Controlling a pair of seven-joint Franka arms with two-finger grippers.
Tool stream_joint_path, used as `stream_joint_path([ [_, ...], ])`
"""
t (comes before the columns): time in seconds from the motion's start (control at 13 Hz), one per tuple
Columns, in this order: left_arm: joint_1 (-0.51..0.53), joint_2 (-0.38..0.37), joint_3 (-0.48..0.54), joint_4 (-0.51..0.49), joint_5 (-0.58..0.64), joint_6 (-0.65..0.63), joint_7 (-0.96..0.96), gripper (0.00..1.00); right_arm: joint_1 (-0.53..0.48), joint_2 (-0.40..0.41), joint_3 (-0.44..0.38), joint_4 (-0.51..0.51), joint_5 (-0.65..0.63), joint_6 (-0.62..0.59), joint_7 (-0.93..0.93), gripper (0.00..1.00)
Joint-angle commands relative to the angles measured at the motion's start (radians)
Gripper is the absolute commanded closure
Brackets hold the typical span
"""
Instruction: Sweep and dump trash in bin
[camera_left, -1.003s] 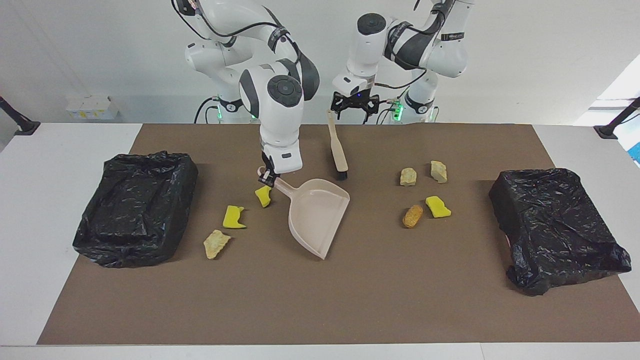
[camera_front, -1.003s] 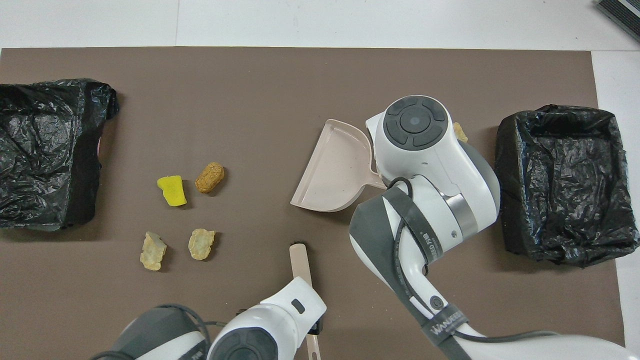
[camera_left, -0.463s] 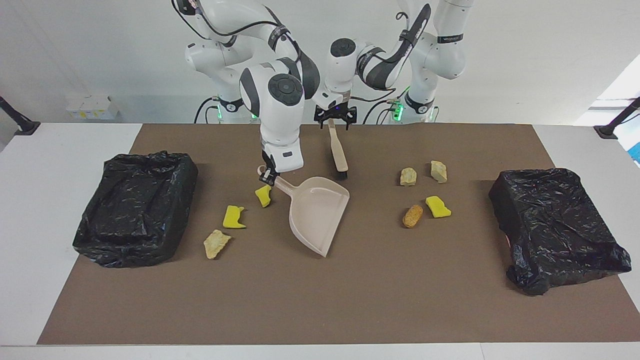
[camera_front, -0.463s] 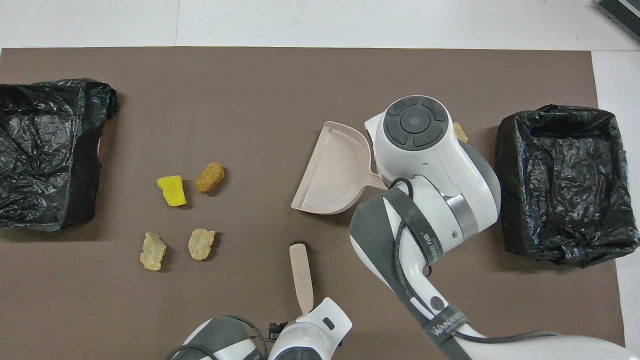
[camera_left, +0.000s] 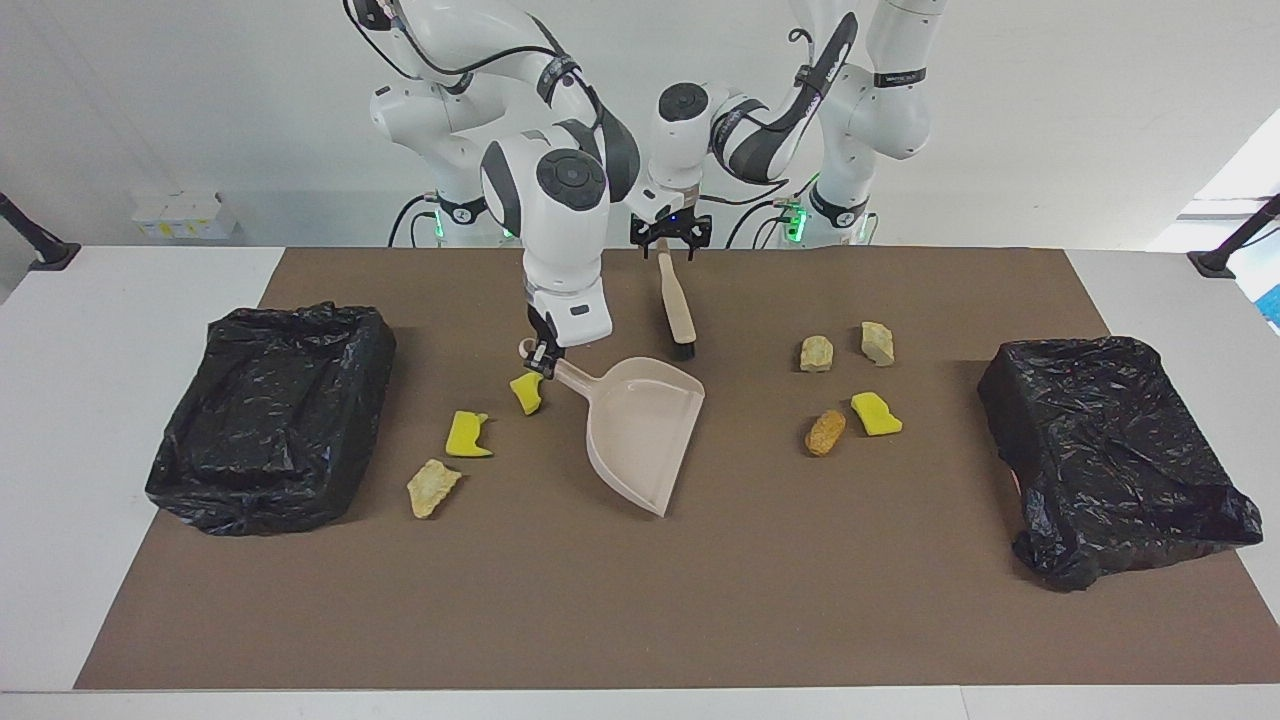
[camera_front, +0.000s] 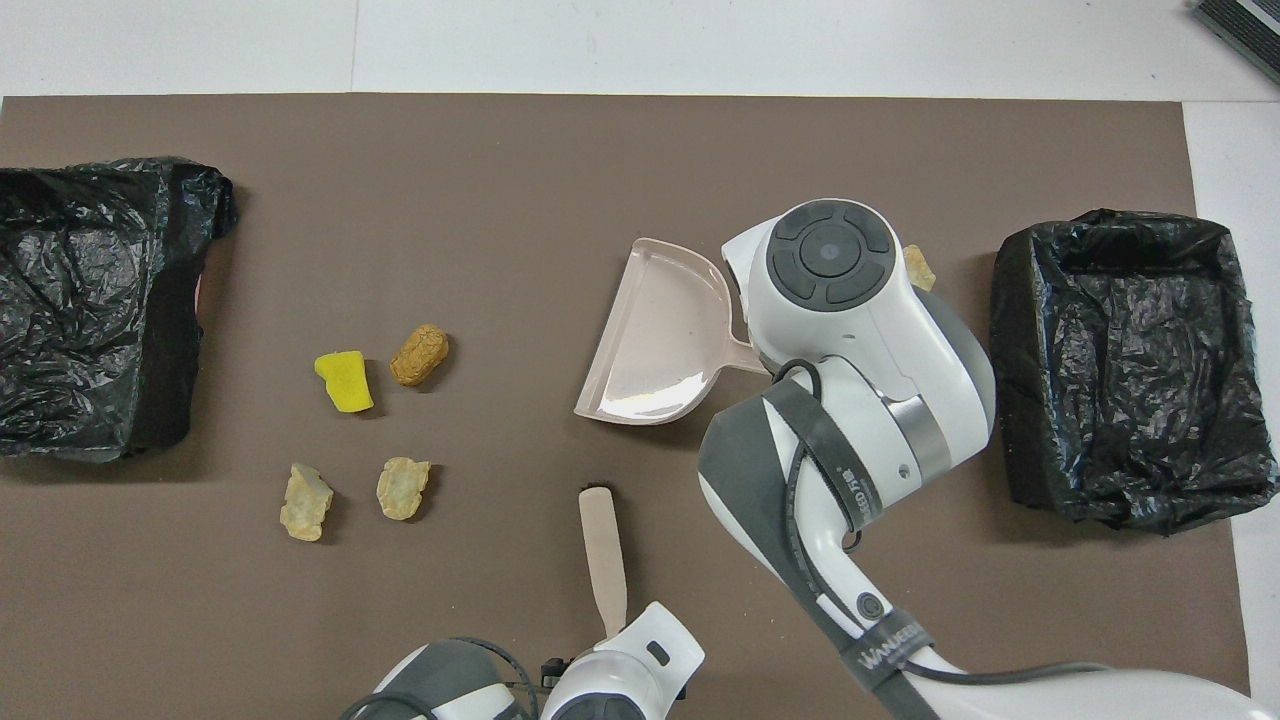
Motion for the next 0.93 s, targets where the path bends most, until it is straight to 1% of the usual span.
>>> stream_joint_path([
  [0.0, -0.025, -0.018, 0.018, -0.026, -0.057, 0.010, -0.006, 0.37, -0.009, -0.034, 0.008, -0.031, -0.011, -0.014, -0.038, 1.00],
  [0.15, -0.025, -0.018, 0.018, -0.024, -0.068, 0.001, -0.007, 0.63, -0.023, -0.034, 0.008, -0.029, -0.020, -0.043, -0.038, 1.00],
  [0.23, -0.024, -0.016, 0.019, -0.015, -0.068, -0.022, -0.007, 0.84, -0.022, -0.034, 0.008, -0.031, -0.010, -0.054, -0.032, 1.00],
  [0.31, -0.024, -0.016, 0.021, -0.009, -0.068, -0.051, 0.002, 1.00, -0.023, -0.035, 0.008, -0.032, -0.007, -0.060, -0.024, 1.00],
  [0.46, -0.012, -0.027, 0.027, 0.017, -0.068, -0.112, 0.002, 1.00, -0.023, -0.037, 0.009, -0.040, 0.005, -0.044, -0.038, 1.00],
  [0.54, -0.001, -0.027, 0.030, 0.055, -0.064, -0.182, -0.007, 1.00, -0.023, -0.037, 0.008, -0.040, 0.044, -0.025, -0.040, 1.00],
  [0.62, 0.033, -0.029, 0.030, 0.083, -0.053, -0.261, -0.010, 1.00, -0.023, -0.037, 0.008, -0.046, 0.050, -0.005, -0.052, 1.00],
  [0.69, 0.059, -0.041, 0.032, 0.097, -0.044, -0.316, -0.010, 1.00, -0.026, -0.039, 0.006, -0.057, 0.050, 0.016, -0.120, 1.00],
  [0.77, 0.077, -0.068, 0.032, 0.096, -0.033, -0.355, -0.013, 1.00, -0.040, -0.045, 0.008, -0.084, 0.052, 0.063, -0.201, 1.00],
  [0.85, 0.117, -0.090, 0.030, 0.096, -0.027, -0.405, -0.048, 1.00, -0.051, -0.063, 0.006, -0.128, 0.052, 0.094, -0.261, 1.00],
])
